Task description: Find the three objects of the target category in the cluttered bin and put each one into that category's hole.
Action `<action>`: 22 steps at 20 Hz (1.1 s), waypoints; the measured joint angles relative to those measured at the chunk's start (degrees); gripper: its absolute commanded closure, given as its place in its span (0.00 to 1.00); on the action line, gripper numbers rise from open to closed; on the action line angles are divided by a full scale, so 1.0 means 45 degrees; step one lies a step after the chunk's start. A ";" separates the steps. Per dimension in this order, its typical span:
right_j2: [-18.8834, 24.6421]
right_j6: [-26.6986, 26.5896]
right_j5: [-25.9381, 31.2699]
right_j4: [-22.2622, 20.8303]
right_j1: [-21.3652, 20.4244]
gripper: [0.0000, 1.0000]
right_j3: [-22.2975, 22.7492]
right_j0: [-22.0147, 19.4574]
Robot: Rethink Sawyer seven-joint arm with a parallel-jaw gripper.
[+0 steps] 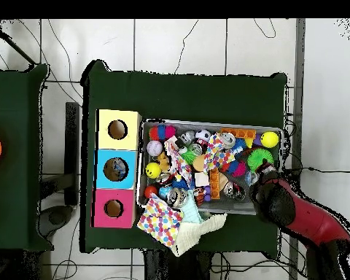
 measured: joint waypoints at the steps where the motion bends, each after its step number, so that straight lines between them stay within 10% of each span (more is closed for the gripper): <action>1: 0.0038 0.0000 0.0003 0.0000 0.0000 0.00 0.0000 0.0000; 22: 0.0318 0.0000 0.0000 0.0000 0.0000 0.00 0.0046 0.0025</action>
